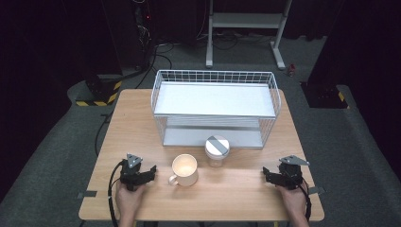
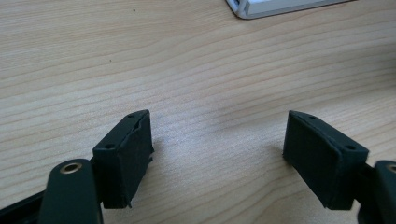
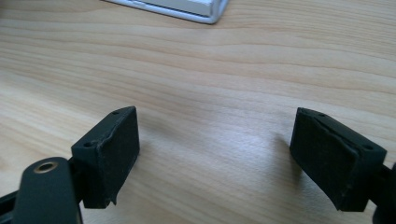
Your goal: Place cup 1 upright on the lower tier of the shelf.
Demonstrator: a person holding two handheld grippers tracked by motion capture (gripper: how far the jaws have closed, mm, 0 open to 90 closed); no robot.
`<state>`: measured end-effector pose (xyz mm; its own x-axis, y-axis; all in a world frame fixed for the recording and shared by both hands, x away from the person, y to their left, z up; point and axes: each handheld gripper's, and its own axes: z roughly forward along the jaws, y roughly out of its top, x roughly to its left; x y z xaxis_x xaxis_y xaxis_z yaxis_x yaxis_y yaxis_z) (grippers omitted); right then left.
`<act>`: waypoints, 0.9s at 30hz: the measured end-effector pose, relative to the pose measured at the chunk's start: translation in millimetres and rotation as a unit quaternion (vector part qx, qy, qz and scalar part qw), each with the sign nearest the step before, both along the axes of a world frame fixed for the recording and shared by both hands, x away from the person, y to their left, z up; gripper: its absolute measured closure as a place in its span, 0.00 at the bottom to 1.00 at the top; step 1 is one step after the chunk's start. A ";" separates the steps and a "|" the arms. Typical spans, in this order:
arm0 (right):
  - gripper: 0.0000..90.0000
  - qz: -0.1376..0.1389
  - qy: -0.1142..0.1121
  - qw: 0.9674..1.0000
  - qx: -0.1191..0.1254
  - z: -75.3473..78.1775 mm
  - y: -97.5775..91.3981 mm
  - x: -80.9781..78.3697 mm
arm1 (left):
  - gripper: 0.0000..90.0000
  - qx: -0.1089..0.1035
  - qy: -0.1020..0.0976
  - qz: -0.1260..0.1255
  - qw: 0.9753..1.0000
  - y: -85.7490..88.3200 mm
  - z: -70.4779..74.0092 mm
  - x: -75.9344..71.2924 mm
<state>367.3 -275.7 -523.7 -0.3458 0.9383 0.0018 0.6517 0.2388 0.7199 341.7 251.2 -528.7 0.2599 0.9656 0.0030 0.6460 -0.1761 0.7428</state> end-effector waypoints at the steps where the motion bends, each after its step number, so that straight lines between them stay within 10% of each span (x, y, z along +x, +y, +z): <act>1: 0.18 0.005 -0.005 1.000 0.008 0.7 1.0 -2.9 | 0.27 0.000 0.000 0.000 1.000 0.0 0.0 0.0; 27: 0.17 0.089 -0.036 0.994 0.045 9.3 33.5 -15.7 | 0.27 0.000 -0.001 0.001 1.000 0.1 -0.1 0.0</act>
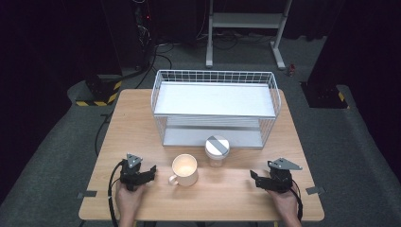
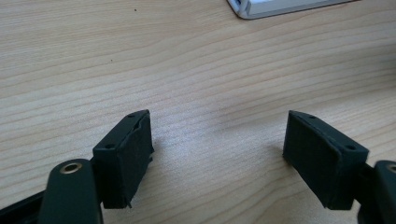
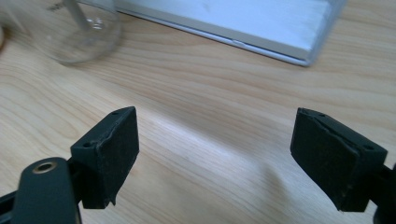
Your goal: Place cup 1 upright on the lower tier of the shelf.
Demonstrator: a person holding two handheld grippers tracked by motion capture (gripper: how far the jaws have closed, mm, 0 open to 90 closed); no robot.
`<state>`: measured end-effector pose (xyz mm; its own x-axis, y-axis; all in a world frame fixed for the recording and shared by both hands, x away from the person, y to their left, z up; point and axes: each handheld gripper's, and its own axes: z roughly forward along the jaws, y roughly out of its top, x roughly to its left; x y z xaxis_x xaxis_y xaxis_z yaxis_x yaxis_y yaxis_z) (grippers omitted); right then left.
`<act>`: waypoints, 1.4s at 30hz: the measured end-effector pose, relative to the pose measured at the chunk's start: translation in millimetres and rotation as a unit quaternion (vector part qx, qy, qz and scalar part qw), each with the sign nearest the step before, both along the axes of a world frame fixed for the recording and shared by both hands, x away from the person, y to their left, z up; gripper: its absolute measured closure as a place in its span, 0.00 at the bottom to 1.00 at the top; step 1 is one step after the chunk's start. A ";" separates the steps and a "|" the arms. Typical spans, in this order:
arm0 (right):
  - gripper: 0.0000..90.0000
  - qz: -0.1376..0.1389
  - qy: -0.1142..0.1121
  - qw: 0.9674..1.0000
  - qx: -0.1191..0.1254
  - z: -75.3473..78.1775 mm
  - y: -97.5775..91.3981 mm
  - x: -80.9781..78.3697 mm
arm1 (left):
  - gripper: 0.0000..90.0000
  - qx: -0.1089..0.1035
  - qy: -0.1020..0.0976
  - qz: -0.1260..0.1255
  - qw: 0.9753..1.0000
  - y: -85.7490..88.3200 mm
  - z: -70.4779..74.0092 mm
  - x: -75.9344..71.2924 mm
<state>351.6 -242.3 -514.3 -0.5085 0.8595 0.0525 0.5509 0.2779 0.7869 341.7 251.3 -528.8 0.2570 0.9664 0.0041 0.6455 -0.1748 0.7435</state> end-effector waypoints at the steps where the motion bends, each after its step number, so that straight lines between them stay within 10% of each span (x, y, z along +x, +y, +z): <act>1: 0.17 0.000 0.000 1.000 0.000 0.0 0.0 0.0 | 0.27 0.000 0.000 0.000 1.000 0.0 0.0 0.0; 42: 0.16 0.088 -0.005 0.996 0.016 13.8 58.1 11.9 | 0.27 -0.001 0.002 0.005 1.000 0.7 0.2 0.0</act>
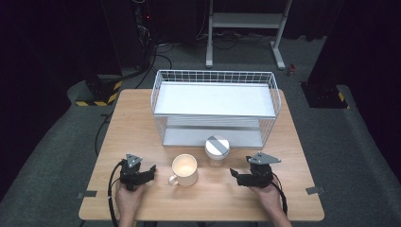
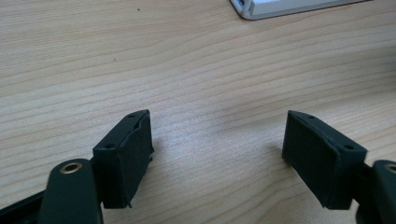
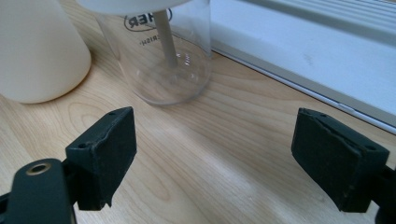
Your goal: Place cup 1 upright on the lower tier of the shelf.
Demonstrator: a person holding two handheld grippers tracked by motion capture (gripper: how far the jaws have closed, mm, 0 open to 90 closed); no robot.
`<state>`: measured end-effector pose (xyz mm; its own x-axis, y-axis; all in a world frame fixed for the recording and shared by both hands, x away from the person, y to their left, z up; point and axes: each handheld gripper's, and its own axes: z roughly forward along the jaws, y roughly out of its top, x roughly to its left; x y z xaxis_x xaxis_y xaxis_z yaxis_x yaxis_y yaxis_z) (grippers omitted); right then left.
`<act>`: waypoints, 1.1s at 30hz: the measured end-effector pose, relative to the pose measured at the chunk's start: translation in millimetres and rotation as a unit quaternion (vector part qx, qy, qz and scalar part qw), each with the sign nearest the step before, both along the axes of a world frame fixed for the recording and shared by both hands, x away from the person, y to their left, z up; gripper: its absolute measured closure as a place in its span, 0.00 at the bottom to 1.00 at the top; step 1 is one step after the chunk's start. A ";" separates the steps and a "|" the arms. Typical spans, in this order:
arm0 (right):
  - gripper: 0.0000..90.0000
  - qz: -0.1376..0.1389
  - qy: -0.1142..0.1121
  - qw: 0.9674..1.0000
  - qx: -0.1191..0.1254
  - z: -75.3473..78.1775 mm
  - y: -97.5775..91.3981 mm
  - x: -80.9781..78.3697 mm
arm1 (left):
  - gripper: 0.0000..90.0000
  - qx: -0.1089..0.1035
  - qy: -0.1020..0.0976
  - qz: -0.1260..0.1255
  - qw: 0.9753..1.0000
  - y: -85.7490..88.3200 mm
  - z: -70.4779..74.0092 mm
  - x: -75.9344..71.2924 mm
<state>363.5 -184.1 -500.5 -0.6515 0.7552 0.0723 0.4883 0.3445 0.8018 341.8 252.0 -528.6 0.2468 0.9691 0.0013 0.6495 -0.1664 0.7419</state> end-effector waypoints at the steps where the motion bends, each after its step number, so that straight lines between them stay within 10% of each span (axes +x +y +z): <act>1: 0.15 0.001 0.000 1.000 0.000 0.6 1.0 0.3 | 0.27 0.000 0.000 0.000 1.000 0.0 0.0 0.0; 33: 0.14 0.037 -0.005 0.999 -0.008 3.2 50.5 22.5 | 0.27 0.000 -0.001 0.000 1.000 0.2 -0.1 0.1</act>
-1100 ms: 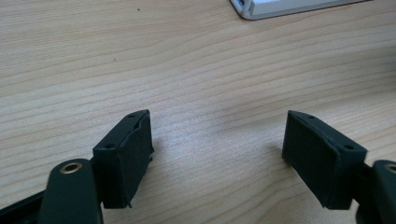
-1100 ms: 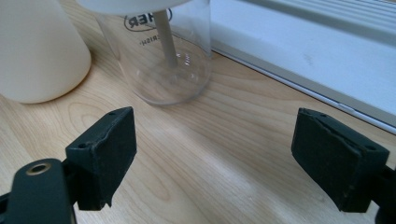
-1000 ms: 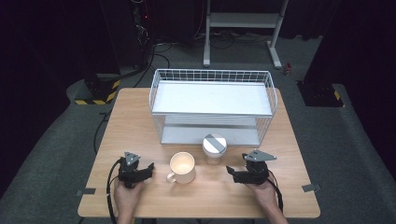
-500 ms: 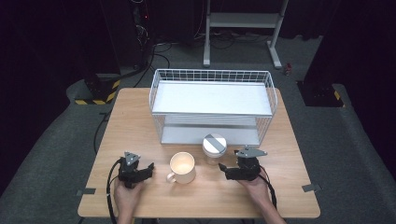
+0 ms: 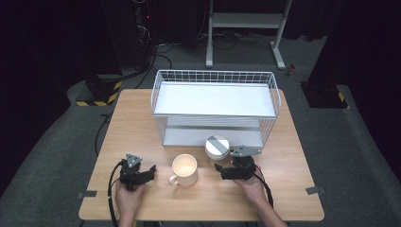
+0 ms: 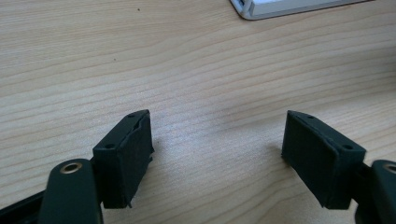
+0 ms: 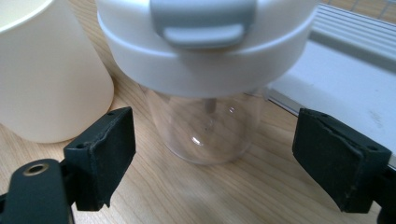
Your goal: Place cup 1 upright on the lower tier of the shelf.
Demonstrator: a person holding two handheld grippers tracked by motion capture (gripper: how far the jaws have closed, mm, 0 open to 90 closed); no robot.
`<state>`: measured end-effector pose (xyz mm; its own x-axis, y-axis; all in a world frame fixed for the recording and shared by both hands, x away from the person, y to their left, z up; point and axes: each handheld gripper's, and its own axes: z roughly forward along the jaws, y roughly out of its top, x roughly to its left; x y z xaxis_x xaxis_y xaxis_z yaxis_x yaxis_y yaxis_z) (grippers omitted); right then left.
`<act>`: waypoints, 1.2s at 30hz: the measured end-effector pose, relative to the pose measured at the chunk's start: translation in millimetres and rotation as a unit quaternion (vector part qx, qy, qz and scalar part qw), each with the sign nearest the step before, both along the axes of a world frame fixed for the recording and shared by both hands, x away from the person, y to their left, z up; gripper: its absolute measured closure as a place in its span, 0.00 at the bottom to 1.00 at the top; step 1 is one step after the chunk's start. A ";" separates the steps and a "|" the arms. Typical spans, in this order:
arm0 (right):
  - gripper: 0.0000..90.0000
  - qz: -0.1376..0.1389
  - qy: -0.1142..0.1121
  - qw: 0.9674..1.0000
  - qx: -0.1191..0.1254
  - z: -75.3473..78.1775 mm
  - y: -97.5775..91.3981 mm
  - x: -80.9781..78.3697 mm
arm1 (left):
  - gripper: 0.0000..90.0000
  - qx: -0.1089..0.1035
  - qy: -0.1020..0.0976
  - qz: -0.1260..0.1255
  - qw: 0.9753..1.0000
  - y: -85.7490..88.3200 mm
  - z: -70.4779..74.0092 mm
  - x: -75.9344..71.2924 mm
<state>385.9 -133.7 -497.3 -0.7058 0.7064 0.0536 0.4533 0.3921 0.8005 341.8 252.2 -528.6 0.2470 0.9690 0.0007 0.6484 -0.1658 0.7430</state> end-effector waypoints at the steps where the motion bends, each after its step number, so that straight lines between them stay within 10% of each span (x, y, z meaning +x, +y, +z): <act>1: 0.13 -0.001 0.004 1.000 -0.001 0.0 1.5 0.3 | 0.27 0.000 0.001 0.000 1.000 0.0 0.1 0.0; 36: 0.17 -0.012 -0.027 0.999 -0.013 -7.0 31.1 21.1 | 0.27 0.001 -0.001 0.002 1.000 -0.6 -0.2 0.0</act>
<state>407.0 -102.5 -504.2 -0.6893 0.7245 -0.0026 0.4200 0.4025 0.8134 341.8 251.6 -528.8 0.2438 0.9698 0.0034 0.6478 -0.1655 0.7436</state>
